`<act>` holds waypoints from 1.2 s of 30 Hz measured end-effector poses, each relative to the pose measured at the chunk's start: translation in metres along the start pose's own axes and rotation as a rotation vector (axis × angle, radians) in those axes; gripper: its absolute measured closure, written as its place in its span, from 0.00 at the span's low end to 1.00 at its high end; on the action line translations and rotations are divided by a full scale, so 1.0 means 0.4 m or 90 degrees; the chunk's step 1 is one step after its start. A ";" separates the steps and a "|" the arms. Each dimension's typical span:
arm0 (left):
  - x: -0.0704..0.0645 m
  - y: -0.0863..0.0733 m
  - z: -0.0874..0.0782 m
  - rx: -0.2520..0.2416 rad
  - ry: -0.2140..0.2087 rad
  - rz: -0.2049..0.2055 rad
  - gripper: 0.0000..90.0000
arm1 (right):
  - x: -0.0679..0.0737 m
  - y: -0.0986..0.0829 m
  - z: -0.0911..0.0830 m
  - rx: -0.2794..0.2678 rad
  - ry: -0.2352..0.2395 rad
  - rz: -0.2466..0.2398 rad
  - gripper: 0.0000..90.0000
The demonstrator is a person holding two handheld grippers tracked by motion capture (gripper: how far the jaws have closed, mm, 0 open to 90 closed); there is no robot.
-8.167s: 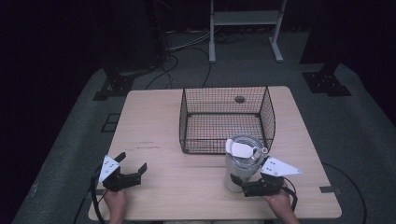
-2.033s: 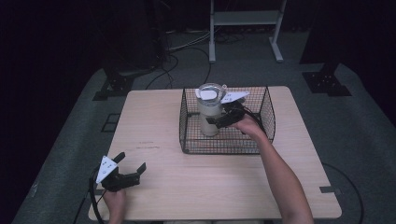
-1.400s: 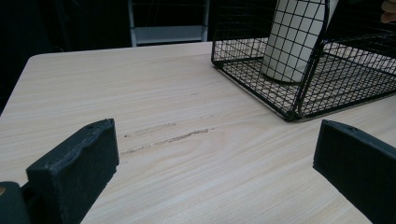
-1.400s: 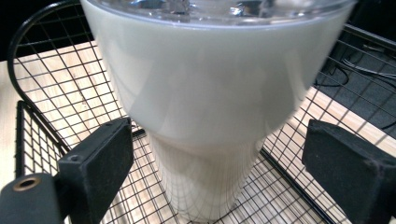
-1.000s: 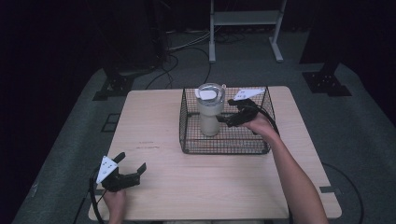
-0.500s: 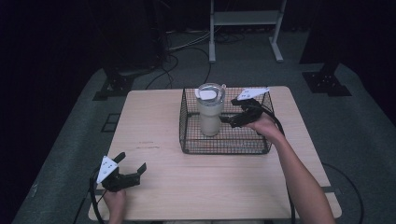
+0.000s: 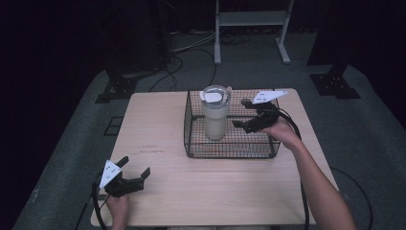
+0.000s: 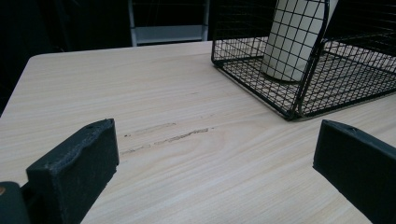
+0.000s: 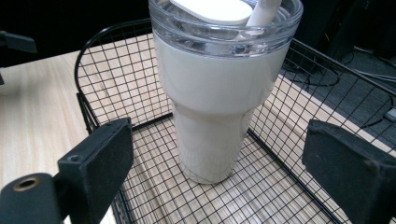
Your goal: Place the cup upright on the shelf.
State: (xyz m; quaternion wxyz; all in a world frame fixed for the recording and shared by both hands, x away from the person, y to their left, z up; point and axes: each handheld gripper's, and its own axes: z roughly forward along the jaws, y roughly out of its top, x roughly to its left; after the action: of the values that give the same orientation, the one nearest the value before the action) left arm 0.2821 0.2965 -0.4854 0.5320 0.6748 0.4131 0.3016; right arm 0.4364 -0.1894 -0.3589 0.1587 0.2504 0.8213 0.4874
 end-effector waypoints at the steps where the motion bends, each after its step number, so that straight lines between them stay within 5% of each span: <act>1: 0.000 0.000 0.000 0.001 0.000 0.000 0.00 | 0.000 -0.006 -0.006 -0.001 0.002 0.003 0.09; 36: -0.002 0.000 0.001 0.006 0.003 0.003 0.00 | 0.067 -0.115 -0.094 -0.001 0.038 0.005 0.09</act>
State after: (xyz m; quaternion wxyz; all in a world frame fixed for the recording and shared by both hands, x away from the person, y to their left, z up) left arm 0.2820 0.2955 -0.4854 0.5273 0.6776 0.4140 0.3024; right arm 0.3835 -0.2196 -0.3819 0.1327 0.2387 0.8243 0.4959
